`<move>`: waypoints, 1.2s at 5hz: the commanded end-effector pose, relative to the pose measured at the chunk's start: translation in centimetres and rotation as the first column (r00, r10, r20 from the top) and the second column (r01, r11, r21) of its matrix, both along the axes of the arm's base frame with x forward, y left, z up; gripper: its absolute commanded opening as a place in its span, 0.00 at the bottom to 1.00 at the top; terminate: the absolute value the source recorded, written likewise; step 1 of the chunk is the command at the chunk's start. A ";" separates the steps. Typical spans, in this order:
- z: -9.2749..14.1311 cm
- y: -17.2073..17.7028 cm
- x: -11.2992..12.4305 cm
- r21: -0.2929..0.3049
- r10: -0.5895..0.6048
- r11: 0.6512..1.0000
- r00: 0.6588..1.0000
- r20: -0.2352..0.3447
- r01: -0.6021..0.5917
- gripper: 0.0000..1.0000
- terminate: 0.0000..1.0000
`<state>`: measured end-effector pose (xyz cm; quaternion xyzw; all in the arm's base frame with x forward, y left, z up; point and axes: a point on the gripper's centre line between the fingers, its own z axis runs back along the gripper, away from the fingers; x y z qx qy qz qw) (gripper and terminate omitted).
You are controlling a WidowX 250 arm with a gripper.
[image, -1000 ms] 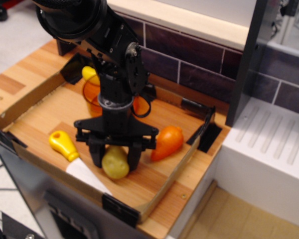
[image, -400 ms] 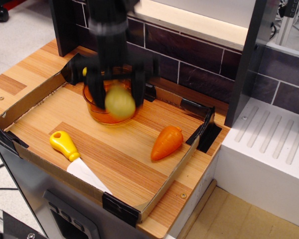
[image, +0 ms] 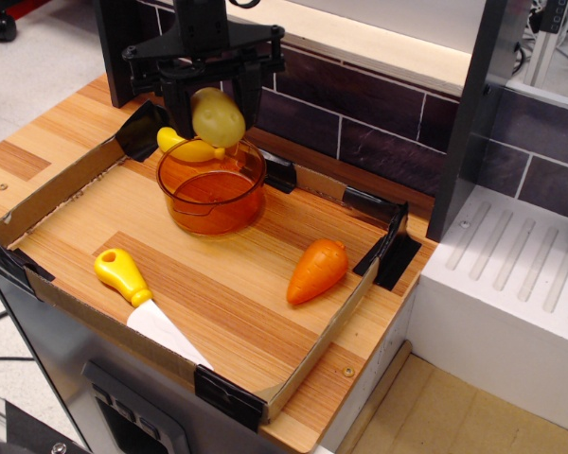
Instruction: Put potato in pot
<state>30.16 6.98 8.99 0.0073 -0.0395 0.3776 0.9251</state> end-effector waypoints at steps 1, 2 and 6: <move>-1.4 1.9 1.2 0.075 0.024 0.997 0.999 0.036 -0.026 0.00 0.00; -1.9 1.7 1.4 0.080 0.023 0.996 0.999 0.028 -0.025 1.00 0.00; 7.7 -0.8 0.3 -0.006 0.001 1.000 0.998 0.069 0.000 1.00 0.00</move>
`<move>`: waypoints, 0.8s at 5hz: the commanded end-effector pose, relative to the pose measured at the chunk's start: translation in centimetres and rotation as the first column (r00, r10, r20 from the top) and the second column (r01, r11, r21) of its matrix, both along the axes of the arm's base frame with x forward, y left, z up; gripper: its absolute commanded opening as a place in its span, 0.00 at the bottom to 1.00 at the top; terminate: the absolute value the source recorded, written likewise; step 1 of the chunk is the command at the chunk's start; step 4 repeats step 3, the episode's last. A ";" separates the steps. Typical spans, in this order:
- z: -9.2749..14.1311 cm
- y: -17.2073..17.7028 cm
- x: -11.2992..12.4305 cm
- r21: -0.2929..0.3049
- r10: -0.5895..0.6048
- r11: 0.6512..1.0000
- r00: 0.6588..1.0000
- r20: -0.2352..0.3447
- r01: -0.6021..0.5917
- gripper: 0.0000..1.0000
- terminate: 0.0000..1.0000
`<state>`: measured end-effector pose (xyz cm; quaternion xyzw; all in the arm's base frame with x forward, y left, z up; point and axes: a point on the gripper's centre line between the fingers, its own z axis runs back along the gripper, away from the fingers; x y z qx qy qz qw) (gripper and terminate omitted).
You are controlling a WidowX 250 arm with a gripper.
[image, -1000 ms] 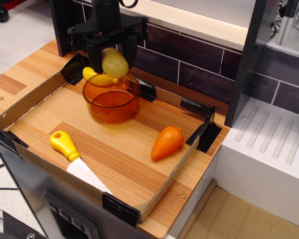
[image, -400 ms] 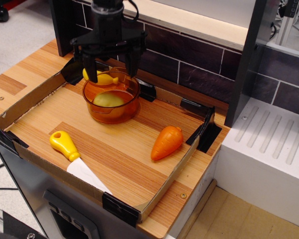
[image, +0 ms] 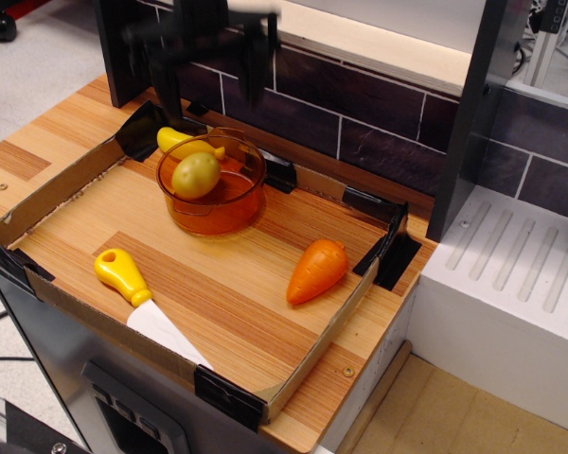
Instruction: Put potato in pot
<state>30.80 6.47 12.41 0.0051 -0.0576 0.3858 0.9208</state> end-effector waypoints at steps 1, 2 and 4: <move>4.3 -0.3 -0.4 -0.015 -0.018 1.000 0.999 0.034 0.018 1.00 0.00; 4.3 -0.3 -0.4 -0.015 -0.018 1.000 0.999 0.034 0.018 1.00 0.00; 4.3 -0.3 -0.4 -0.015 -0.018 1.000 0.999 0.034 0.018 1.00 1.00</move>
